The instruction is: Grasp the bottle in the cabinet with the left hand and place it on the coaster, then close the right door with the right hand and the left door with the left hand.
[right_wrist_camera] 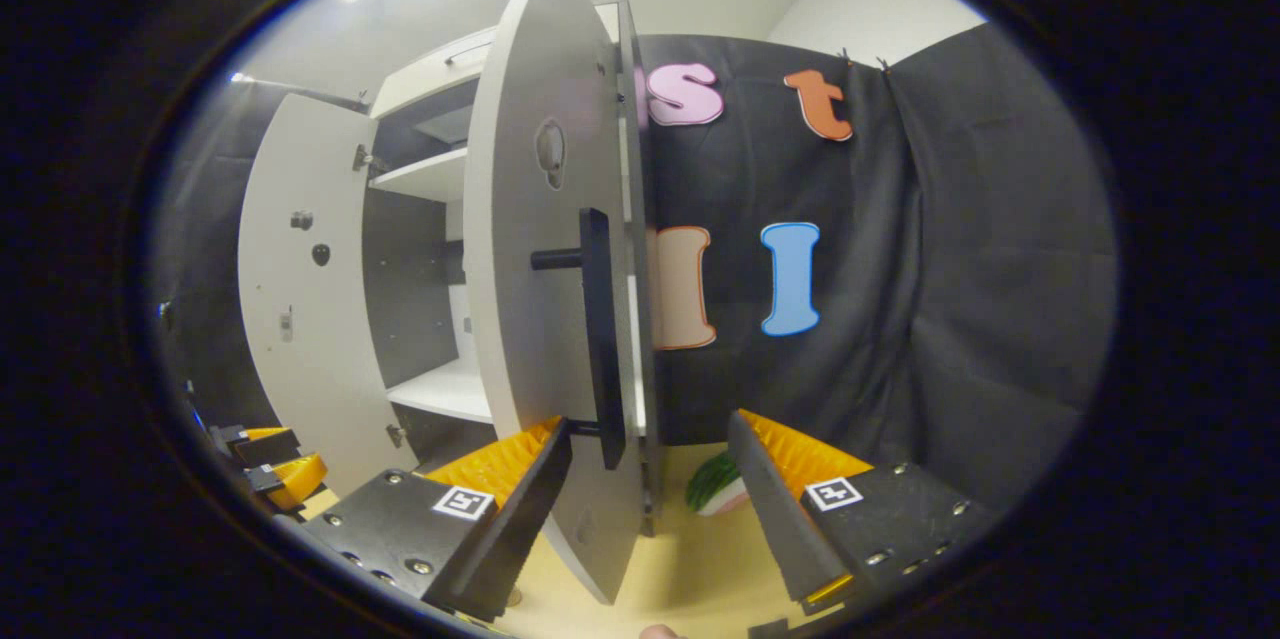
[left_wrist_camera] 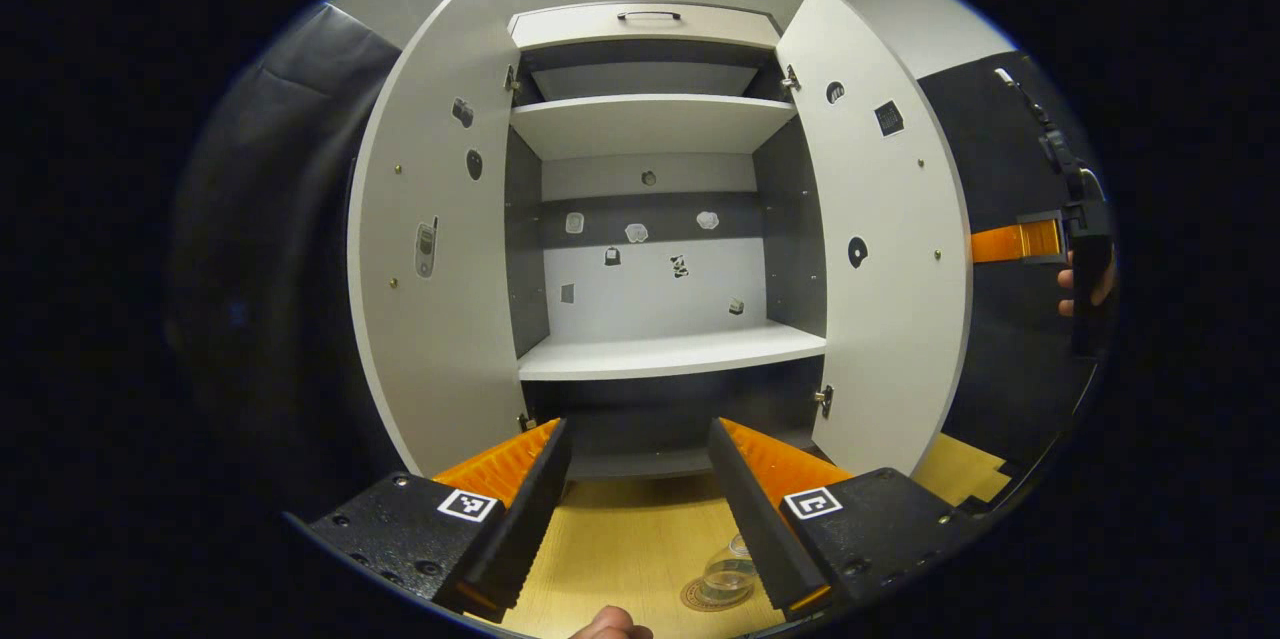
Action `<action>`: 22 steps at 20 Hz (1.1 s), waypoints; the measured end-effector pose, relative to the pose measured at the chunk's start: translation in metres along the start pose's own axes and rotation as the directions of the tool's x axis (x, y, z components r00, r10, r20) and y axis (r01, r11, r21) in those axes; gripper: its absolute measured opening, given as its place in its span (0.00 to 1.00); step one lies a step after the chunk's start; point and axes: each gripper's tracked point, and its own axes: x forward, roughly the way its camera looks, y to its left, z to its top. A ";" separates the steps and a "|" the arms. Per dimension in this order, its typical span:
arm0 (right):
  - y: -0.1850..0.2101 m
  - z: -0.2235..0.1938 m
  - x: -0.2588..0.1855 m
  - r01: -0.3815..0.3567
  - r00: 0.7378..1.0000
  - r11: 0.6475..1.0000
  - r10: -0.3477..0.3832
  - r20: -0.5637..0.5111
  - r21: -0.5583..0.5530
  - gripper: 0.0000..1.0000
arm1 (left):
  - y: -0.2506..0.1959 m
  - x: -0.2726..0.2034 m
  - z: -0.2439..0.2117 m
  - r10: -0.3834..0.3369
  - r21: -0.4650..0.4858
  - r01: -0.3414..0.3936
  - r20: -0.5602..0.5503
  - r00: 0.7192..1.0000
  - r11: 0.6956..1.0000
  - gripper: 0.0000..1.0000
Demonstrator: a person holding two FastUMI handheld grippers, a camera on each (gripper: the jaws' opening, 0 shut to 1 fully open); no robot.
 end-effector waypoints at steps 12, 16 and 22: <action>0.098 -0.005 0.054 -0.080 0.997 0.997 0.080 0.010 -0.006 1.00 | 0.081 -0.015 0.015 0.099 -0.037 -0.098 0.023 0.995 0.995 0.89; 0.133 -0.006 0.085 -0.081 0.996 0.996 0.081 0.023 -0.027 1.00 | 0.111 -0.022 0.021 0.135 -0.047 -0.133 0.028 0.990 0.990 0.89; 0.174 -0.005 0.140 -0.049 0.997 0.997 0.052 0.052 -0.063 0.97 | 0.171 -0.020 0.046 0.161 -0.083 -0.159 0.022 0.987 0.984 0.89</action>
